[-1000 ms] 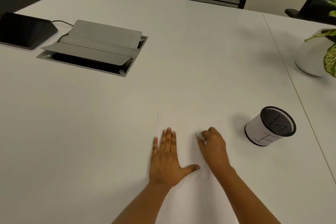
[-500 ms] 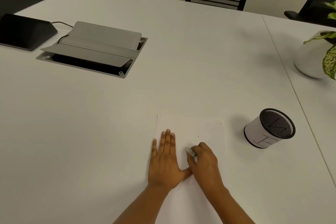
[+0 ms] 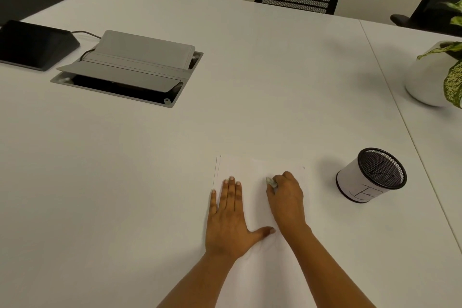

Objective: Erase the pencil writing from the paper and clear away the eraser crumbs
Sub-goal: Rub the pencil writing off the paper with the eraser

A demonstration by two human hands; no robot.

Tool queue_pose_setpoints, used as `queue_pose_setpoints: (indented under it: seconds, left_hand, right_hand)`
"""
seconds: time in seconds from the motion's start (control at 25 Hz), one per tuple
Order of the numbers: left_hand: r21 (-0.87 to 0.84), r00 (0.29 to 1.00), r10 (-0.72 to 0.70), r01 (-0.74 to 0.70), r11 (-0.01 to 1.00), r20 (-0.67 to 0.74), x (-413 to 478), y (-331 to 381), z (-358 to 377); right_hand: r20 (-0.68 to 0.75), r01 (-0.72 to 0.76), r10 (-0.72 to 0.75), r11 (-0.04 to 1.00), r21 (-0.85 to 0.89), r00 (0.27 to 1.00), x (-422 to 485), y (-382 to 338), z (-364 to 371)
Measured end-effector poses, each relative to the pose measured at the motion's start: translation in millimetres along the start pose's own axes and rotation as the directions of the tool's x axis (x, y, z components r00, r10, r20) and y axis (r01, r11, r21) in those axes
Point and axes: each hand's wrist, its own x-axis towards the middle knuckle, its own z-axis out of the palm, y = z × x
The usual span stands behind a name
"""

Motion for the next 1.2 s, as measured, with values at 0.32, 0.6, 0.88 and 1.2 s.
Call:
queue_pose_setpoints:
  seconds: [0.32, 0.6, 0.88, 1.2]
  left_hand:
    - [0.004, 0.997, 0.051, -0.051, 0.999, -0.06, -1.7, 3.0, -8.5]
    - [0.035, 1.0, 0.02, -0.019, 0.999, -0.023, -1.2, 1.4, -4.7]
    - [-0.009, 0.999, 0.022, -0.022, 1.0, -0.045, -0.7, -1.6, 2.2]
    - [-0.013, 0.998, 0.028, -0.028, 1.0, -0.052, -1.6, -0.5, 0.2]
  right_hand:
    - [0.101, 0.12, -0.123, 0.992, 0.037, 0.987, -27.1, -8.3, 12.9]
    - [0.093, 0.093, -0.094, 0.996, 0.007, 0.991, -15.4, -6.0, 6.3]
    - [0.083, 0.08, -0.082, 0.996, 0.028, 0.993, -21.0, 23.2, -13.3]
    - [0.039, 0.001, -0.002, 1.0, 0.014, 0.999, -13.9, 20.5, -14.8]
